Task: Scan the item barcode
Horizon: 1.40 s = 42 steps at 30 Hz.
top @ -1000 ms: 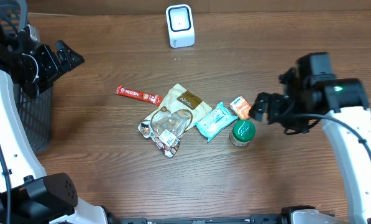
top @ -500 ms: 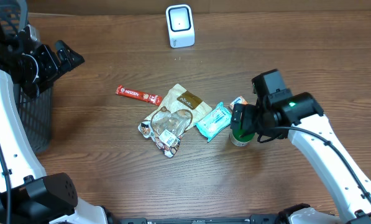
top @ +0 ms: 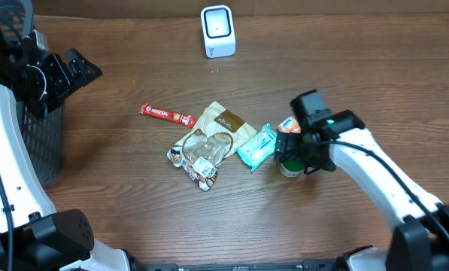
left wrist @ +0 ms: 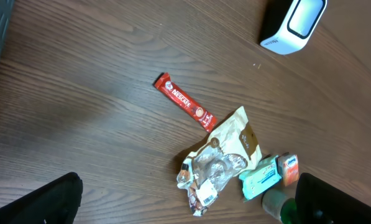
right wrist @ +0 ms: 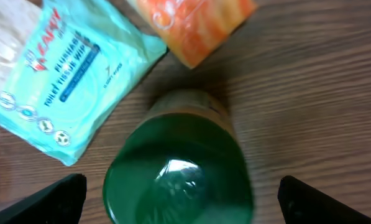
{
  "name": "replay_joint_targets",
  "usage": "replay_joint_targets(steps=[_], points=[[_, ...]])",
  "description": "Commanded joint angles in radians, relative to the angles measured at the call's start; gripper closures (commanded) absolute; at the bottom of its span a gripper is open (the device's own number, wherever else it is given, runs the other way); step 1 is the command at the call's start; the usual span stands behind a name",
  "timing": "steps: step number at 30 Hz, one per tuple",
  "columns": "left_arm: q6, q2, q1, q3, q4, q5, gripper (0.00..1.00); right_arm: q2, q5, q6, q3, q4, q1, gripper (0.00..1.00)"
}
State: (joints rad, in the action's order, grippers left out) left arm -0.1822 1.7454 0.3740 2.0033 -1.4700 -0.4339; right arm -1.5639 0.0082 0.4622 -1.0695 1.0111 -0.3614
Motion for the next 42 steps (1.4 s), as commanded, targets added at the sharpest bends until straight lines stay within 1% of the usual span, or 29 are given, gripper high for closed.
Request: replay_joint_targets(steps=[1,5,10,13,16,20,30,31,32,34,40,41,42], points=[[-0.009,0.005,-0.004,-0.003,0.001,0.0,0.0,-0.049,0.021,0.002,0.015,-0.008,-0.032,0.0],[-0.009,0.005,-0.004,-0.003,0.001,0.0,0.0,-0.089,0.026,0.002,0.017,-0.008,-0.037,0.0],[-0.009,0.005,-0.004,-0.003,0.001,0.0,0.0,-0.091,0.029,0.002,0.018,-0.011,-0.037,0.0],[-0.009,0.005,-0.004,-0.003,0.001,0.0,0.0,-0.091,0.028,0.002,0.018,-0.011,-0.037,0.05],[-0.009,0.005,-0.004,-0.003,0.001,0.0,0.0,-0.091,0.024,0.003,0.018,-0.01,-0.037,0.15],[-0.009,0.005,-0.004,-0.003,0.001,0.0,0.0,-0.091,0.024,0.006,0.019,-0.008,-0.037,0.17],[-0.009,0.005,-0.004,-0.003,0.001,0.0,0.0,-0.091,0.024,0.006,0.021,-0.014,-0.037,0.16],[-0.009,0.005,-0.004,-0.003,0.001,0.0,0.0,-0.091,0.024,0.006,0.021,-0.014,-0.037,0.14],[-0.009,0.005,-0.004,-0.003,0.001,0.0,0.0,-0.091,0.024,0.006,0.021,-0.014,-0.037,0.11],[-0.009,0.005,-0.004,-0.003,0.001,0.0,0.0,-0.091,0.024,0.006,0.021,-0.014,-0.037,0.0],[-0.009,0.005,-0.004,-0.003,0.001,0.0,0.0,-0.091,0.024,0.006,0.021,-0.012,-0.037,0.0],[-0.009,0.005,-0.004,-0.003,0.001,0.0,0.0,-0.091,0.024,0.006,0.021,-0.012,-0.037,0.0],[-0.009,0.005,-0.004,-0.003,0.001,0.0,0.0,-0.091,0.024,0.006,0.021,-0.011,-0.037,0.14]])
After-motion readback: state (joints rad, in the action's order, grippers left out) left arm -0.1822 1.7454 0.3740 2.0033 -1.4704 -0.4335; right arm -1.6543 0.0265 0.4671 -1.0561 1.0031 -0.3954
